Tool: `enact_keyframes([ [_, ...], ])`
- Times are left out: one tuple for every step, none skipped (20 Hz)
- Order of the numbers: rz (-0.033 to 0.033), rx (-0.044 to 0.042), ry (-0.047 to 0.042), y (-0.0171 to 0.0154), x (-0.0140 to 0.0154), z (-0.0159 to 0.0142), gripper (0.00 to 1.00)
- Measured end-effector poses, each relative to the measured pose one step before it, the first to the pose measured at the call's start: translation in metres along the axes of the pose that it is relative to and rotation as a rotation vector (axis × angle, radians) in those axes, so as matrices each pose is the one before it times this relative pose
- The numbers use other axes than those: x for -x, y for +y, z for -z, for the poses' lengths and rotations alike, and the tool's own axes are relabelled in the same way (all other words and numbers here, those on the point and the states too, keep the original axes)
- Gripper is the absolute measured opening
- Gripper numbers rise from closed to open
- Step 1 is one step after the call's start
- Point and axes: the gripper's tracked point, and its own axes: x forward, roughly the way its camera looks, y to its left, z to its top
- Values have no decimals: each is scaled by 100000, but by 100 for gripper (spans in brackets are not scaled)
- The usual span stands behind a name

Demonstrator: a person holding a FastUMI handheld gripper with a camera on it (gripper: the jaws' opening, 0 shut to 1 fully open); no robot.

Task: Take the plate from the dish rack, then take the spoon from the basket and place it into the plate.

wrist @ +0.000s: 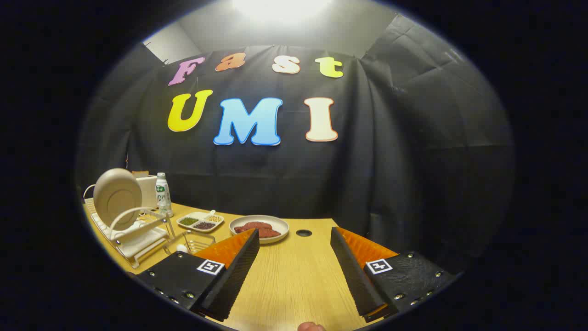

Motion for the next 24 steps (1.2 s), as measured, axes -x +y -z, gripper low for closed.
enact_keyframes([
  [-240, -24, -1341, 757, 845, -2276, 96],
  [2, -446, -1272, 869, 811, -2354, 96],
  [-430, -1607, -468, 1091, 636, -1964, 96],
  [-599, -1551, 526, 1184, 452, -1278, 96],
  [66, -1023, -397, 1077, 506, -1387, 96],
  [374, 266, -1514, 684, 422, -1415, 96],
  [1217, 561, -1319, 617, 219, -1341, 96],
  [-70, 459, -803, 760, 205, -826, 96],
  [-198, 869, 249, 894, 33, -666, 96],
  [107, 407, 395, 628, 15, -519, 96],
  [-638, 281, 346, 806, -119, -629, 96],
  [384, -38, 935, 679, -232, -437, 96],
  [645, -346, 1094, 497, -71, -313, 96],
  [-293, -796, 288, 834, -7, -328, 96],
  [-288, -960, 141, 936, -161, -459, 96],
  [-286, -776, 231, 785, -269, -56, 96],
  [-548, -636, 1161, 881, -265, 64, 96],
  [-965, -321, 1460, 922, -349, 355, 96],
  [-1014, -253, 1704, 943, -325, 155, 96],
  [-785, -343, 2413, 794, -306, 322, 96],
  [-993, -396, 2794, 752, -334, 492, 96],
  [-1375, -701, 2646, 921, -333, 287, 96],
  [-1144, -1567, 3111, 835, -363, 205, 96],
  [-1219, -2094, 3281, 868, -555, 429, 96],
])
